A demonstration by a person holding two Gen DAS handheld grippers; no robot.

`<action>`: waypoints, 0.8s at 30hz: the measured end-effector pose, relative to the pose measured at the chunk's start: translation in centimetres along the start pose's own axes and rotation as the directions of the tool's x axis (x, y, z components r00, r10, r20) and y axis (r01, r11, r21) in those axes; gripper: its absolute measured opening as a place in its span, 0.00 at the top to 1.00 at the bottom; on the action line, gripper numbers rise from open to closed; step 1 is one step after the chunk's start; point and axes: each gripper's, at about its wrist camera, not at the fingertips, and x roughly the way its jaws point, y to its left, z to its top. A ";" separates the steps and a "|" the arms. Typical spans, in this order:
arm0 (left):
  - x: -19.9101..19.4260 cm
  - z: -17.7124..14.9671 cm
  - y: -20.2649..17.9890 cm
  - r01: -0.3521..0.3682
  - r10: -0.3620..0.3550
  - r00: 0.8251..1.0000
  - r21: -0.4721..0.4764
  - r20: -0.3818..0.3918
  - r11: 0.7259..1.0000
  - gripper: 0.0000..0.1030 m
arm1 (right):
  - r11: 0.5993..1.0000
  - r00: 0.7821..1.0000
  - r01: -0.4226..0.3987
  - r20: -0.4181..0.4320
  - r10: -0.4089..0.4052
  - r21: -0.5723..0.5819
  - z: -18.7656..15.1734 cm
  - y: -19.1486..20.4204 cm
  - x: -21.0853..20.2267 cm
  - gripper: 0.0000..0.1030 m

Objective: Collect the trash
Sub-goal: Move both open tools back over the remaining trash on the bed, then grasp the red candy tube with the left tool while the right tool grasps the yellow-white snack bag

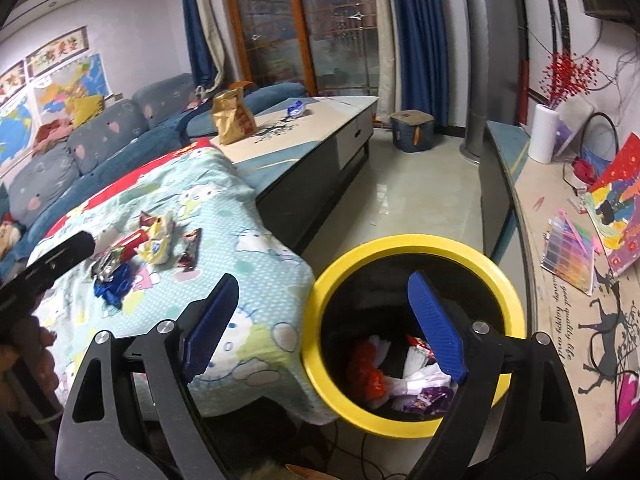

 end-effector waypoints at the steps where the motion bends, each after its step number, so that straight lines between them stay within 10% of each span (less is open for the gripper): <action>1: -0.2 0.0 0.3 -0.006 0.006 1.000 -0.003 0.004 1.000 0.06 | 1.000 1.000 -0.007 -0.001 0.007 -0.007 0.0 0.3 0.0 0.24; 24: -3.0 1.3 10.5 -0.131 0.147 0.986 -0.190 0.073 0.973 0.06 | 0.972 0.985 -0.168 -0.062 0.160 -0.167 -0.1 9.8 2.7 0.24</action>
